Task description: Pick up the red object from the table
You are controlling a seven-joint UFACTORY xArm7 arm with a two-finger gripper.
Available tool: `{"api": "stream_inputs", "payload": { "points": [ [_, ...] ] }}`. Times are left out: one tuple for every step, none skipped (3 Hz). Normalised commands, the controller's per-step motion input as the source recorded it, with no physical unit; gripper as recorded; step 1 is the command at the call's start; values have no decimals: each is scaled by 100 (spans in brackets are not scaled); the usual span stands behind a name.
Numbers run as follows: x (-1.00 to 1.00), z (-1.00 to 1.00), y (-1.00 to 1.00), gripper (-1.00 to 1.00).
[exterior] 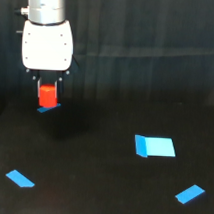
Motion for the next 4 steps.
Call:
{"api": "stream_inputs", "payload": {
  "points": [
    [-2,31,16,-97],
    [-2,32,14,-96],
    [1,41,18,-99],
    [1,47,14,-95]
  ]
}}
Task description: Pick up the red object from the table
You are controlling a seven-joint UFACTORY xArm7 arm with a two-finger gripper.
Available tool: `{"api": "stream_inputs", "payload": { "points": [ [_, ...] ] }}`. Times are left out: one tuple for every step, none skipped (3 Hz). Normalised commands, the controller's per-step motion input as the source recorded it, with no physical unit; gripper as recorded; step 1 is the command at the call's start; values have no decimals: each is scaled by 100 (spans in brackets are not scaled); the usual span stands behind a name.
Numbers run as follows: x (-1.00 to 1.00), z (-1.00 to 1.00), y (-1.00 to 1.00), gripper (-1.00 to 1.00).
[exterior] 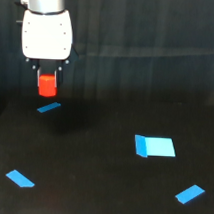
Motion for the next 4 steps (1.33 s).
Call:
{"api": "stream_inputs", "payload": {
  "points": [
    [-2,43,13,-96],
    [-12,45,19,-92],
    [-6,29,9,-100],
    [-6,13,3,-85]
  ]
}}
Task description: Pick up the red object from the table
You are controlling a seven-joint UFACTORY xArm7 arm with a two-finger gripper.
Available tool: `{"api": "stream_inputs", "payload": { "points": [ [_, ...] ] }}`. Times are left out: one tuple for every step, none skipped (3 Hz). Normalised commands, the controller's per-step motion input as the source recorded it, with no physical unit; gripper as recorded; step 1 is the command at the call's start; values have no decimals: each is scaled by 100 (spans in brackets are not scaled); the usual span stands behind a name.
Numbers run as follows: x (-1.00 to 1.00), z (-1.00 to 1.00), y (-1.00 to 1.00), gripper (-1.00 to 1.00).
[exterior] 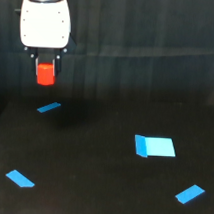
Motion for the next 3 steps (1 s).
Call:
{"api": "stream_inputs", "payload": {
  "points": [
    [-12,26,1,-99],
    [-6,20,10,-96],
    [-6,13,-5,-84]
  ]
}}
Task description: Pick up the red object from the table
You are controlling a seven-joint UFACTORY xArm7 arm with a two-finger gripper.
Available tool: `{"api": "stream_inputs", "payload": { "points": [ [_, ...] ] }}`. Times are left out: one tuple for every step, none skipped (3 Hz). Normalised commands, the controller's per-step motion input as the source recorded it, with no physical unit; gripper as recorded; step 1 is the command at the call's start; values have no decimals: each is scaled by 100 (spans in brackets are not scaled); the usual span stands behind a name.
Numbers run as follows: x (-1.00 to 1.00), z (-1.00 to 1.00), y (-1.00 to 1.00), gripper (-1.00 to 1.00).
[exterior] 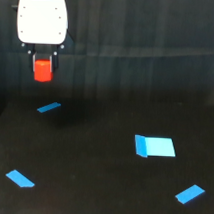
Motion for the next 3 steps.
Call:
{"api": "stream_inputs", "payload": {
  "points": [
    [-2,16,1,-90],
    [0,22,6,-88],
    [6,23,-9,-80]
  ]
}}
